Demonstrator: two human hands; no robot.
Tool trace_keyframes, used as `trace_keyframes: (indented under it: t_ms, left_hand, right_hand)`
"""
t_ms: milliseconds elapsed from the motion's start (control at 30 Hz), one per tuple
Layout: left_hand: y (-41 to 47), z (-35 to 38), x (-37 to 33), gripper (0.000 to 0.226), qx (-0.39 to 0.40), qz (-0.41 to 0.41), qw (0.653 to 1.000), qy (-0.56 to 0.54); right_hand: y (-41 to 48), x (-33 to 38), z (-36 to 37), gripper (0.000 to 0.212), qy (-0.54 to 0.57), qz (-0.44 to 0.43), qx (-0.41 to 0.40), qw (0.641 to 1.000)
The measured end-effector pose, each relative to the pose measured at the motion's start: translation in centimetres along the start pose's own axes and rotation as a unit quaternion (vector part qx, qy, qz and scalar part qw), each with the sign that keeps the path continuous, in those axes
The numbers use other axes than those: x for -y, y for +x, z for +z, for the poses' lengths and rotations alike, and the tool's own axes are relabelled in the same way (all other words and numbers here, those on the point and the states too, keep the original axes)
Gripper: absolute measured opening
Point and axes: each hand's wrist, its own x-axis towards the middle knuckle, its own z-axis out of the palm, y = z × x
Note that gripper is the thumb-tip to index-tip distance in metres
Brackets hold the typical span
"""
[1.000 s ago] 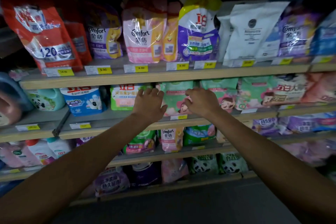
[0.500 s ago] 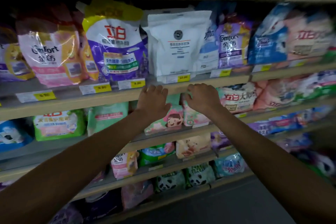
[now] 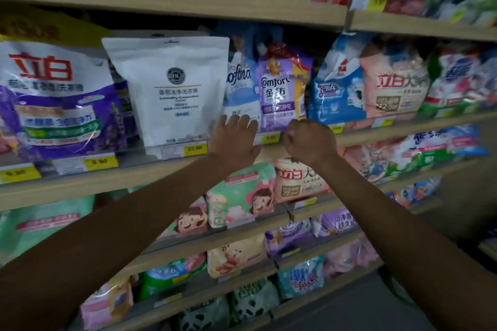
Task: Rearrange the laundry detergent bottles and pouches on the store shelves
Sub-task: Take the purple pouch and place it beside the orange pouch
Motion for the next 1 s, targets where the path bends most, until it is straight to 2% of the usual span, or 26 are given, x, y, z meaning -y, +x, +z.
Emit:
trace_keyframes:
  t_ms: [167,233,367,467,567,633,700,767,833,933,1000]
  left_hand:
    - [6.9,0.9,-1.3,0.057,-0.022,-0.02,1.0,0.009]
    - [9.0,1.7,-1.6,0.058,-0.019,-0.037,0.999,0.012]
    - [11.7,2.9,-2.1,0.061,-0.017,-0.075,0.997,-0.018]
    - [12.8,3.2,-2.4,0.067,-0.021,-0.108,0.992,-0.063]
    - [13.1,3.6,-2.1,0.066,-0.012,-0.102,0.986,-0.133]
    - [13.0,3.6,-1.5,0.066,0.0,-0.095,0.98,-0.177]
    - [12.7,3.5,-1.1,0.067,0.004,-0.082,0.979,-0.189]
    - [12.5,3.4,-1.0,0.07,0.02,-0.079,0.976,-0.2]
    - [12.6,3.4,-1.1,0.071,0.029,-0.085,0.971,-0.221]
    - [13.0,3.2,-1.1,0.066,0.023,-0.102,0.953,-0.283]
    - [13.3,2.9,-1.3,0.06,-0.013,-0.116,0.929,-0.352]
  right_hand:
    - [4.2,-3.5,0.8,0.036,-0.029,-0.012,0.008,0.999]
    - [5.7,-4.6,1.4,0.035,0.001,-0.011,0.014,1.0]
    - [8.3,-5.8,2.4,0.057,0.051,0.023,0.005,0.998]
    - [10.2,-5.5,3.2,0.072,0.161,0.072,0.054,0.983]
    - [12.0,-5.2,4.2,0.079,0.348,0.118,0.118,0.923]
    - [13.0,-5.3,4.8,0.074,0.425,0.14,0.149,0.882]
    - [13.4,-5.3,5.0,0.073,0.436,0.158,0.153,0.873]
    - [13.4,-5.1,5.3,0.064,0.445,0.177,0.119,0.869]
    - [13.1,-4.7,5.6,0.04,0.473,0.198,0.066,0.856]
    - [12.7,-4.6,5.6,0.038,0.52,0.228,0.029,0.823]
    - [12.5,-4.5,5.1,0.036,0.546,0.229,0.008,0.806]
